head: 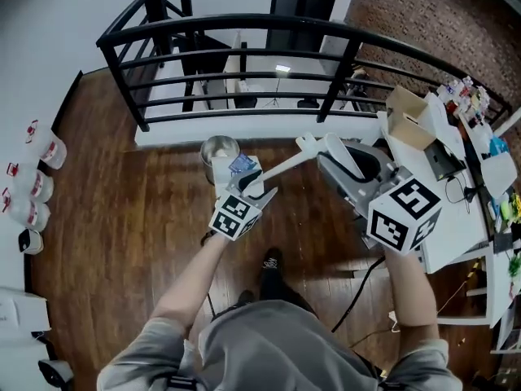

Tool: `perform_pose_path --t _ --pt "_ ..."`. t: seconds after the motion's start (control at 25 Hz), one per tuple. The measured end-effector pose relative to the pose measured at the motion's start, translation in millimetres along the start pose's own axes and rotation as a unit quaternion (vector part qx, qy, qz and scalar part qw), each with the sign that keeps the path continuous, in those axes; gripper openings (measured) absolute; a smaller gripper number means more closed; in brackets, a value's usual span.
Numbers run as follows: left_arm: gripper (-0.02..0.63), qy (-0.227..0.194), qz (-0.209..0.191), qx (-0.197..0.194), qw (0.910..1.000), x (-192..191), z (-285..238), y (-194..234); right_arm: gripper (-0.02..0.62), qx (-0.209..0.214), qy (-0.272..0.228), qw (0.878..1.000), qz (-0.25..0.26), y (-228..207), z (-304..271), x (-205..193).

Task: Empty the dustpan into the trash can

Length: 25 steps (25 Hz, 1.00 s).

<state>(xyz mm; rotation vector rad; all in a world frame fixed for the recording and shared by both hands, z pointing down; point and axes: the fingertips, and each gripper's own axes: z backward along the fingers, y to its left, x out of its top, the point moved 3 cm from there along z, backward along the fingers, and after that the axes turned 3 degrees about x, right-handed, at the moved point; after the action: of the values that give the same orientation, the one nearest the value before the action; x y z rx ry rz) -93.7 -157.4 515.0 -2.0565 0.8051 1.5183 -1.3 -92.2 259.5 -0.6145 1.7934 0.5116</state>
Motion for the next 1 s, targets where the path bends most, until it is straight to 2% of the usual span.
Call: perform_pose_path --t 0.16,0.36,0.4,0.48,0.52,0.76,1.0 --pt "0.256 -0.006 -0.003 0.044 0.999 17 -31 58 0.112 0.047 -0.005 0.999 0.019 -33 -48 23" --pt "0.256 0.0 -0.009 0.071 0.9974 26 -71 119 0.112 0.099 -0.006 0.995 0.024 -67 -105 38" --pt "0.208 0.004 -0.011 0.08 0.9967 26 -79 130 0.112 0.11 -0.007 0.994 0.025 -74 -115 40" --pt "0.065 0.015 -0.017 0.1 0.9947 22 -93 153 0.112 0.124 -0.004 0.992 0.022 -90 -133 42" --pt "0.061 0.024 -0.021 0.105 0.9939 21 -98 162 0.114 0.127 -0.001 0.992 0.019 -97 -142 42" --pt "0.054 0.053 -0.025 0.106 0.9927 3 -117 205 0.114 0.138 0.024 0.99 0.004 -126 -202 42" --pt "0.061 0.078 -0.011 0.069 0.9945 -22 -141 257 0.114 0.121 0.05 0.991 -0.039 -165 -272 33"
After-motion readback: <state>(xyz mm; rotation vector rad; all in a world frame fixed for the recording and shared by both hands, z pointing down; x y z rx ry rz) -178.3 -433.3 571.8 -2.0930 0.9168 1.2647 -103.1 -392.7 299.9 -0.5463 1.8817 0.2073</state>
